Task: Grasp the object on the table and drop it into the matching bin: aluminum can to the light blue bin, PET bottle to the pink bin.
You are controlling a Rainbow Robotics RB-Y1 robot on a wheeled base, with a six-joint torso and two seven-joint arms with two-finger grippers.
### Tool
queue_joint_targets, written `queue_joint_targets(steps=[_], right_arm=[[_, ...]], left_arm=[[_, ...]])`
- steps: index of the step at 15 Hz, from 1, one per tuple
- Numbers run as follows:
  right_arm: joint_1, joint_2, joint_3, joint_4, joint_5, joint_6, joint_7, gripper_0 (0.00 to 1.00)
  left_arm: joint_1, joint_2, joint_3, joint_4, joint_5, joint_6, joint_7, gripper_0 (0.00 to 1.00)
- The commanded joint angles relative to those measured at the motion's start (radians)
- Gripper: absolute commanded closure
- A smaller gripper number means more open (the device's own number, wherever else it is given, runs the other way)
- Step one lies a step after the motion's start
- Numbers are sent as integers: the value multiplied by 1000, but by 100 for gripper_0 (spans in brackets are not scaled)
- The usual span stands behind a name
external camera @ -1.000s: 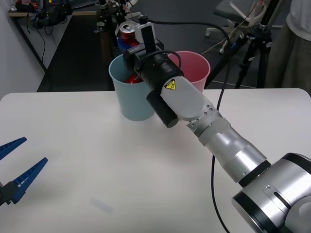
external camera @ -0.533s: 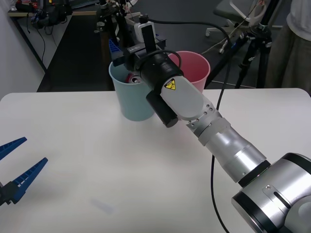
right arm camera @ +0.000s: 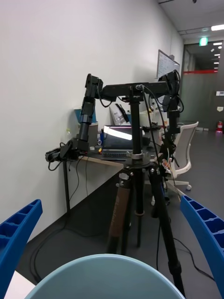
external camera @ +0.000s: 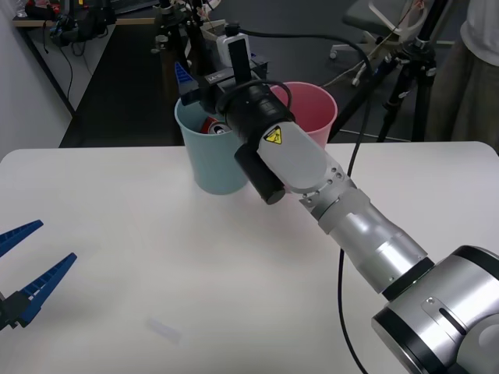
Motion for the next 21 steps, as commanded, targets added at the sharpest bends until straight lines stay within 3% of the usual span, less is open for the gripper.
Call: queue_joint_targets(steps=[1,4,10,14,17,21], right_arm=[[29,-9,0,-55,-9,-4,0,0],[119,-47,0,-196,-9,-59,4,0],[397,-213,-6,-596,-27,-229,-8,0],[621,-376,-80,-852,-137,-363,1,0],[776,-460,-203,-955,-210,-484,17,0],[945,-431,-462,-1004,-279,-755,47,0]], left_arm=[[0,0,0,0,0,0,0,0],[0,0,0,0,0,0,0,0],[0,0,0,0,0,0,0,0],[0,0,0,0,0,0,0,0],[0,0,0,0,0,0,0,0],[0,0,0,0,0,0,0,0]])
